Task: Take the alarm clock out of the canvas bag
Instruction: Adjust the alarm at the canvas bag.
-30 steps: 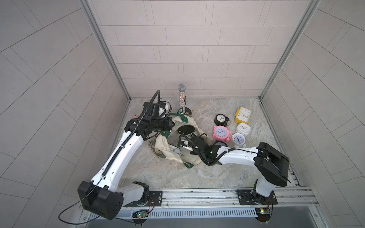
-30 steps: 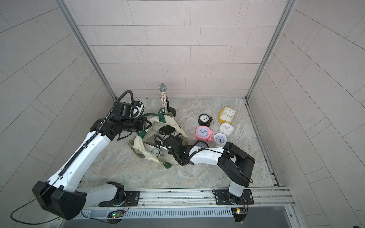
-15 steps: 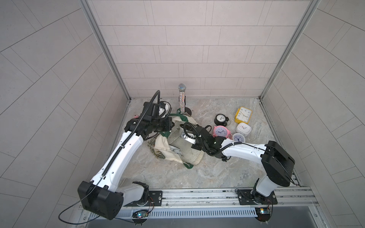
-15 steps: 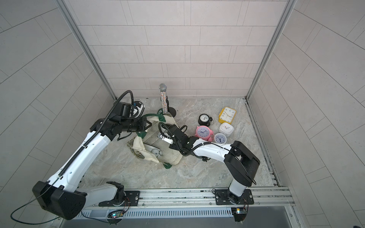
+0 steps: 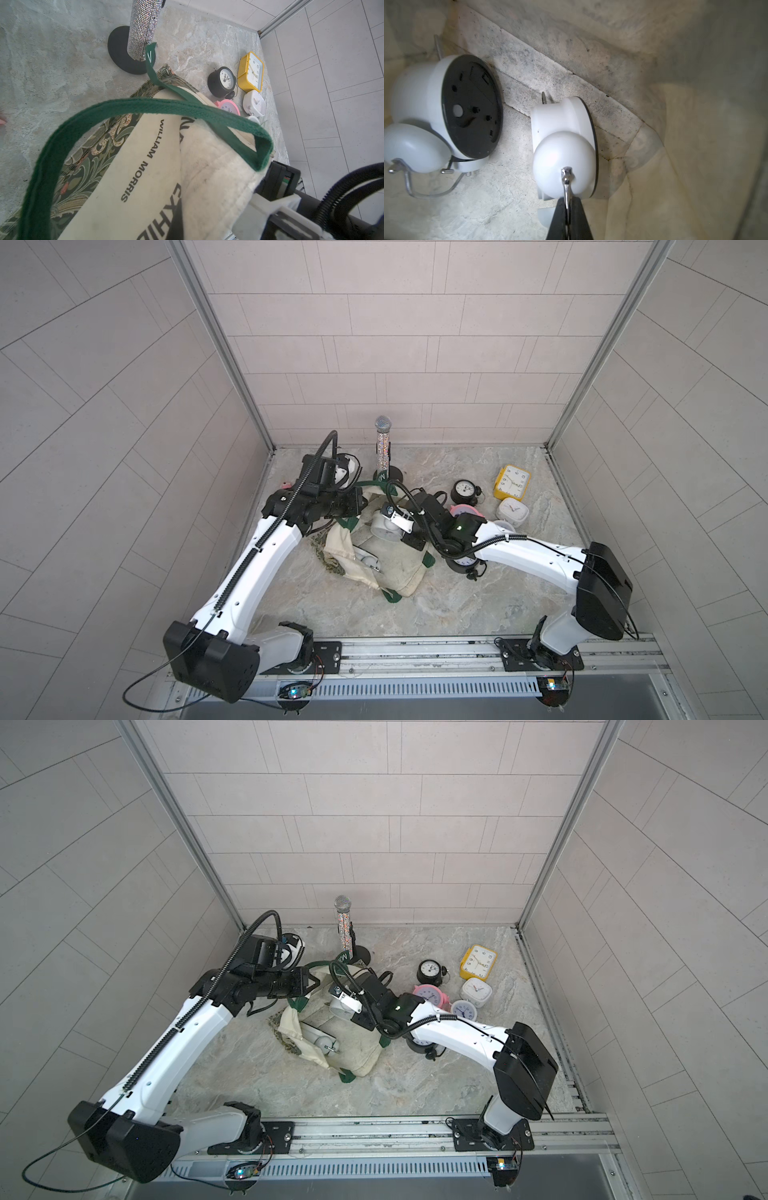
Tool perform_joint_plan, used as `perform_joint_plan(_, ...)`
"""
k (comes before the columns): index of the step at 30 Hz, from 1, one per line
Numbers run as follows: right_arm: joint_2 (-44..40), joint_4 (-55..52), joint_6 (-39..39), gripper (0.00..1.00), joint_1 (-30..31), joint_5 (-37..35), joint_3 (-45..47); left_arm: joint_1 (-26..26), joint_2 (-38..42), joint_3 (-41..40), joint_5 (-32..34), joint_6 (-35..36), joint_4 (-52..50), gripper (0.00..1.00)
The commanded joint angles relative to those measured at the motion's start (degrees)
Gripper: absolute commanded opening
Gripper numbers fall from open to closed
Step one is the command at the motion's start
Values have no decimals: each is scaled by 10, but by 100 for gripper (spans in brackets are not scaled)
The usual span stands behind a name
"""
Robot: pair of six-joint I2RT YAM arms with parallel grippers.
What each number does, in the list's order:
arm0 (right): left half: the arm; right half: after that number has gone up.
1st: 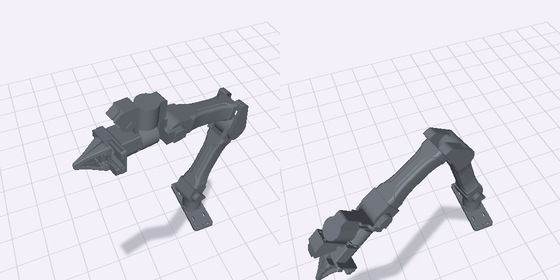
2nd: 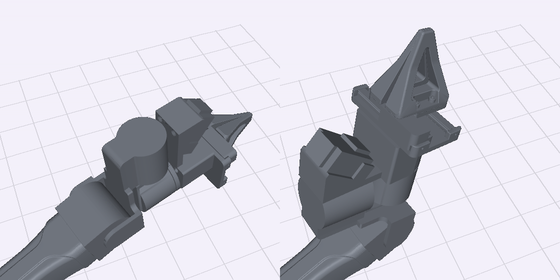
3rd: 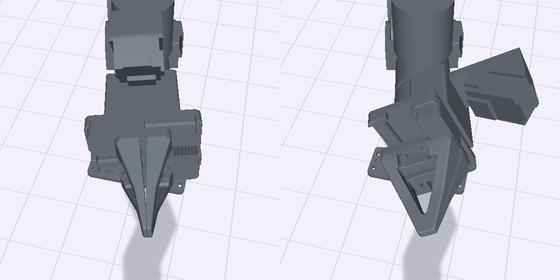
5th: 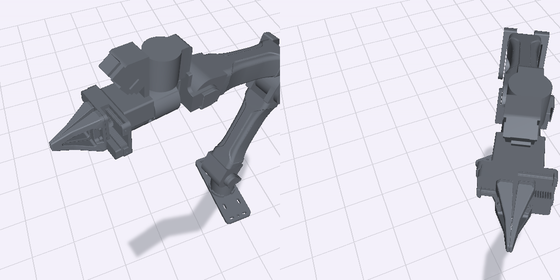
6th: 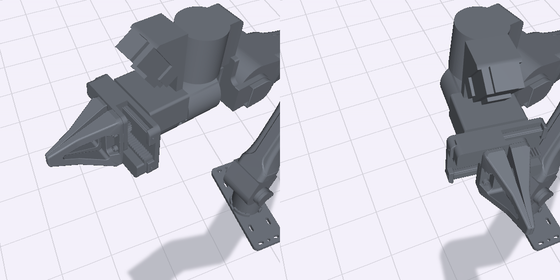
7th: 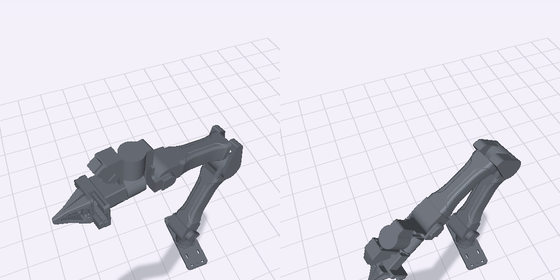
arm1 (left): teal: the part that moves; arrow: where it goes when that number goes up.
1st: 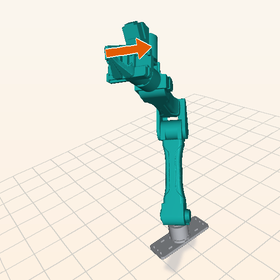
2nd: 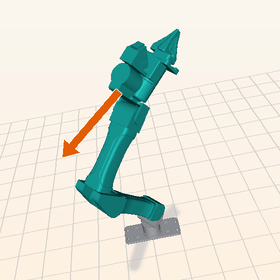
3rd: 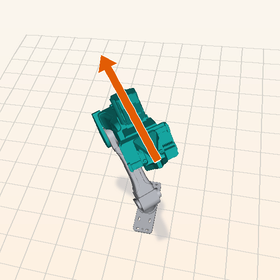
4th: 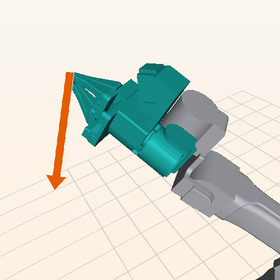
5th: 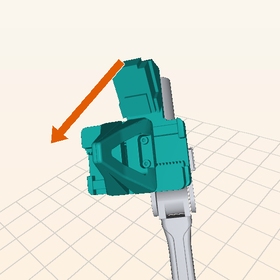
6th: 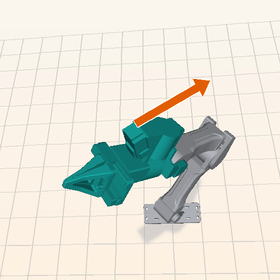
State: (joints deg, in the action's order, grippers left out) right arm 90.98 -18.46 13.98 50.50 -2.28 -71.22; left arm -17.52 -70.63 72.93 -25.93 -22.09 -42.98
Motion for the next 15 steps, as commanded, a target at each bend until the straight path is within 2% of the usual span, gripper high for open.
perform_joint_plan(1,-30,-42,-52,0,0,13,-32,1,19,11,-15,-1,13,0)
perform_joint_plan(15,23,-100,-81,0,-1,44,-56,1,12,17,-17,0,13,0)
